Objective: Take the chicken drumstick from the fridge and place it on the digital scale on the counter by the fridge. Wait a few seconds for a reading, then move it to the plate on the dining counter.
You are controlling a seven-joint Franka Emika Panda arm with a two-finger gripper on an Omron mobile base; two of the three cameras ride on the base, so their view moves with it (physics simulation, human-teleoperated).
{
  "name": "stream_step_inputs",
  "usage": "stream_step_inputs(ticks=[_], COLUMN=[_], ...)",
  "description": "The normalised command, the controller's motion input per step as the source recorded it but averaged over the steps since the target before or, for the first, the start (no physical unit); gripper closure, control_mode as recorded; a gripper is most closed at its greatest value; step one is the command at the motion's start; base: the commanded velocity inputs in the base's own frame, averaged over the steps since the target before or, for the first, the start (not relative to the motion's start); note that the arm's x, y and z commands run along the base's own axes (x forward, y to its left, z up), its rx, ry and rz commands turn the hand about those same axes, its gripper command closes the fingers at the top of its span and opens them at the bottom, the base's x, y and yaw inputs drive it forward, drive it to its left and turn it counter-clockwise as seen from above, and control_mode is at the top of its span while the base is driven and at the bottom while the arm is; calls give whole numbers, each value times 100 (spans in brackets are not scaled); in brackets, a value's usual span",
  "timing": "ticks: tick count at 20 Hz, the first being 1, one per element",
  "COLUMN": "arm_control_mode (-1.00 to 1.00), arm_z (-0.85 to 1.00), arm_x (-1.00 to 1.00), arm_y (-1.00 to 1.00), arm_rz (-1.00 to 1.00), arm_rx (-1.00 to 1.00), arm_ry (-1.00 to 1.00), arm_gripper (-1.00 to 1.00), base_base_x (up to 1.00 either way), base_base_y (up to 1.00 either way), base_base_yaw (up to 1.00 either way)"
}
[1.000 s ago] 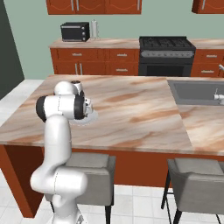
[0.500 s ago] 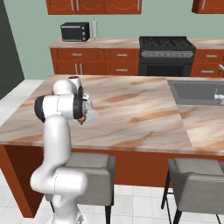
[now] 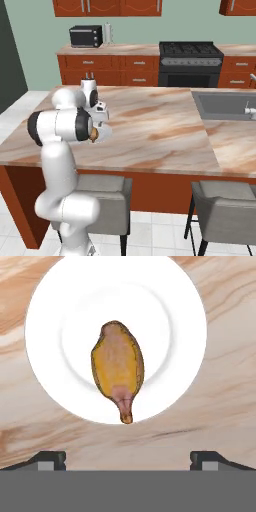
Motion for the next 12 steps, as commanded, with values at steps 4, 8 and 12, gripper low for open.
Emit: stream_step_inputs(ticks=[4, 8, 12], arm_control_mode=[-100, -100, -100], arm_z=[22, 22, 38], arm_x=[-100, -100, -100], arm_y=[-65, -62, -54], arm_rz=[0, 2, 5], arm_rx=[5, 1, 1], arm_ry=[0, -1, -6], arm_gripper=[-100, -100, -100], base_base_x=[0, 0, 0], base_base_y=[0, 0, 0], base_base_yaw=[0, 0, 0])
